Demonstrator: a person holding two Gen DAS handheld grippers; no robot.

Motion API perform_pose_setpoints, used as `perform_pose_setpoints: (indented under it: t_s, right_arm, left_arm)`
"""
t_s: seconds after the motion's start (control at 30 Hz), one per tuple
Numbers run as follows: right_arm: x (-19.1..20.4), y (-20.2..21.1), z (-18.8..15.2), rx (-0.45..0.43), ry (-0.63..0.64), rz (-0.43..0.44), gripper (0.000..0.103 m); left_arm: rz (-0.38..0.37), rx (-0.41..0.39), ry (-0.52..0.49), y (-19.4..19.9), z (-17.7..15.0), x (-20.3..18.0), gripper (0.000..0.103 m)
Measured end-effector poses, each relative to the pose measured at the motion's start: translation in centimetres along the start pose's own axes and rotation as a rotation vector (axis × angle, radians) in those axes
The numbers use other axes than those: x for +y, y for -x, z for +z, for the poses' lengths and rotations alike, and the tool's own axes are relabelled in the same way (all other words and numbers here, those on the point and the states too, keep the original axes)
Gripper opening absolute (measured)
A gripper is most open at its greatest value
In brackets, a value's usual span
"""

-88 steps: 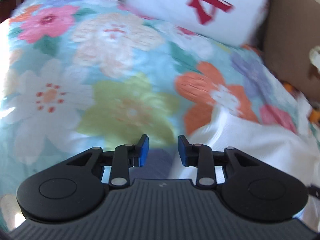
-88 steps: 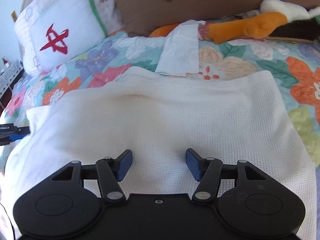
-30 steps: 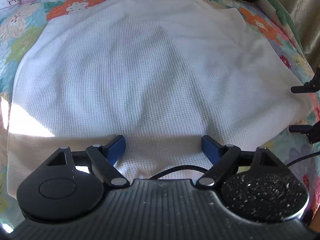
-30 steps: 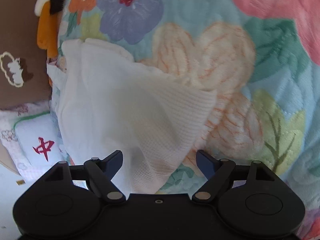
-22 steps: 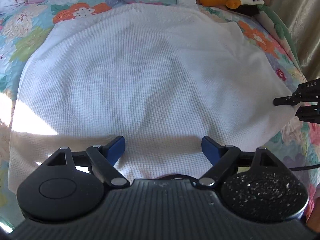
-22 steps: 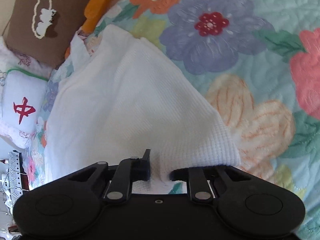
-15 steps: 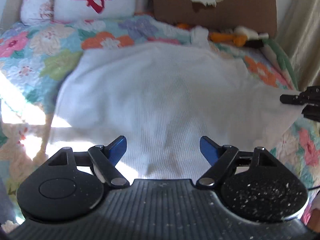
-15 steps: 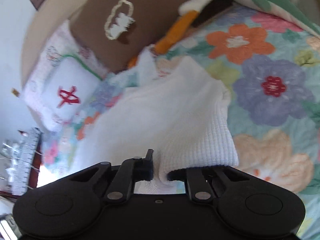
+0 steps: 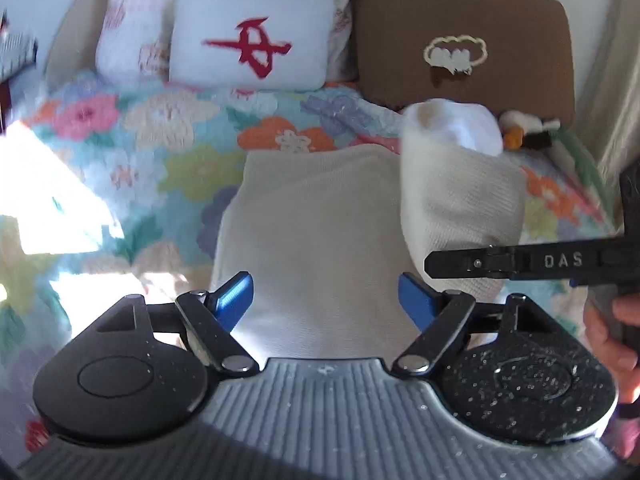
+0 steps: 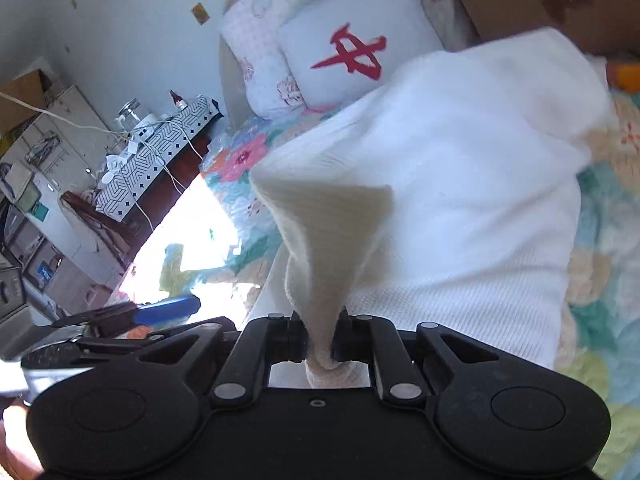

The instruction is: Fold clothes

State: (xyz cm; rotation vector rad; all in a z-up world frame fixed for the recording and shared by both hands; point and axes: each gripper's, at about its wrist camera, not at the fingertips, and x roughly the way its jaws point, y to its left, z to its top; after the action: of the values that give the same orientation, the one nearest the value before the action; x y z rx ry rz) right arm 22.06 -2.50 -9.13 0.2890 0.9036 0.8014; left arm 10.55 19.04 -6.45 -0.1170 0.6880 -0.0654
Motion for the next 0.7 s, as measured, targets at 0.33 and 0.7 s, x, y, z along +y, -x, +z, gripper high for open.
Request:
perform_pose_setpoints:
  t_s: [0.33,0.7]
  right_arm:
    - [-0.5,-1.2,-2.0,0.024,0.034,0.016,0.014]
    - [6.0,-0.4,-5.0,-0.058,0.473,-0.089,0.014]
  left_arm:
    - [-0.265,0.036,0.303,-3.4,0.9,0.7,0.081]
    - [-0.467,0.196,0.385,-7.9,3.3,2.6,0.089]
